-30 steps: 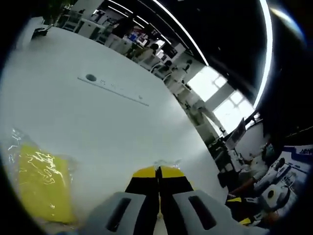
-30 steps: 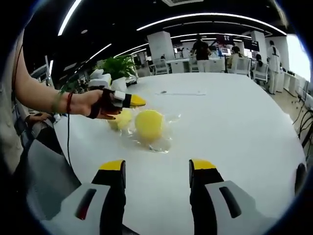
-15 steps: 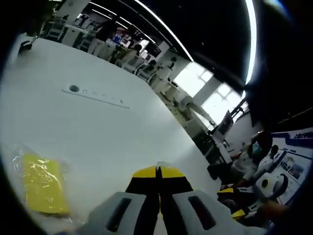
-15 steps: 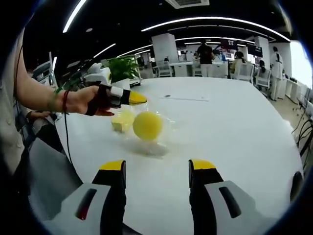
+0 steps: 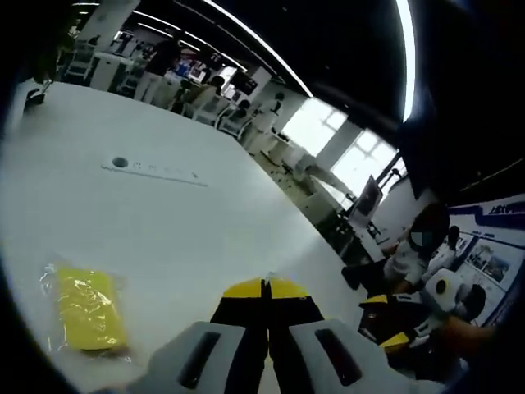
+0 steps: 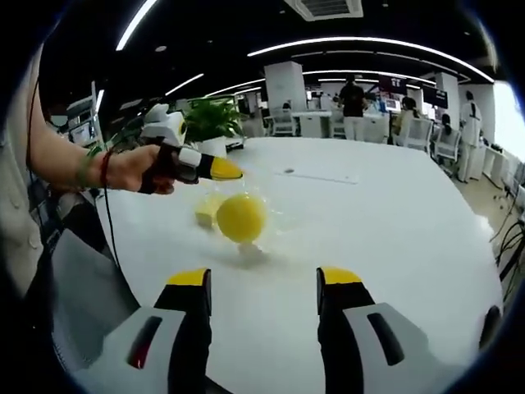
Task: Compare the silicone blocks by pressing each to a similar depth, holding the contact briefly, and releasing to observe deformation and rebound differences across the visible hardness samples.
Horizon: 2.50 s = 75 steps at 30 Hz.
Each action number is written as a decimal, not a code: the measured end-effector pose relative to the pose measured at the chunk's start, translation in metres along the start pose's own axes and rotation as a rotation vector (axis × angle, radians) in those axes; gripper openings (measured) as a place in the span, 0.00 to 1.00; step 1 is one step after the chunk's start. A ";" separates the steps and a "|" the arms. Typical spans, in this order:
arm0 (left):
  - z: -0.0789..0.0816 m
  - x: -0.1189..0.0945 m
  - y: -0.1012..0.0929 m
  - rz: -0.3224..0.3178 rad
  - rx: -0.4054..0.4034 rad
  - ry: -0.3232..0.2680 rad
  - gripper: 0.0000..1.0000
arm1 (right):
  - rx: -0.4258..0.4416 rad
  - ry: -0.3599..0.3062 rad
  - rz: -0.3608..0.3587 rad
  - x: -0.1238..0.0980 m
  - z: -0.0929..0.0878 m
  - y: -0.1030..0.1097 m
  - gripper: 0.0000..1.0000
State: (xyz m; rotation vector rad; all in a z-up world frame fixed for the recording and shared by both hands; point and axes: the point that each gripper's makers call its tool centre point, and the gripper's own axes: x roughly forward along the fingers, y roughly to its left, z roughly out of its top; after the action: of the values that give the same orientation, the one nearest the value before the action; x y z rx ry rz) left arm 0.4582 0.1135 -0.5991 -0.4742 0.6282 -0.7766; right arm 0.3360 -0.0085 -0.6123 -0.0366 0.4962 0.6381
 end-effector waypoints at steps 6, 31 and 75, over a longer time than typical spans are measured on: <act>0.007 -0.011 -0.002 0.000 0.010 -0.020 0.00 | -0.023 -0.015 0.016 0.004 0.013 0.004 0.47; 0.059 -0.051 -0.012 -0.036 0.076 -0.073 0.00 | -0.349 -0.038 0.245 0.060 0.110 0.027 0.51; 0.095 -0.079 -0.064 -0.171 0.181 -0.103 0.00 | -0.703 0.242 0.651 0.150 0.127 0.092 0.52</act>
State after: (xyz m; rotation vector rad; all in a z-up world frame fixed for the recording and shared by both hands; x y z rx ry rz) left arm 0.4472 0.1491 -0.4651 -0.4020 0.4207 -0.9565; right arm 0.4413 0.1732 -0.5576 -0.6434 0.4940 1.4373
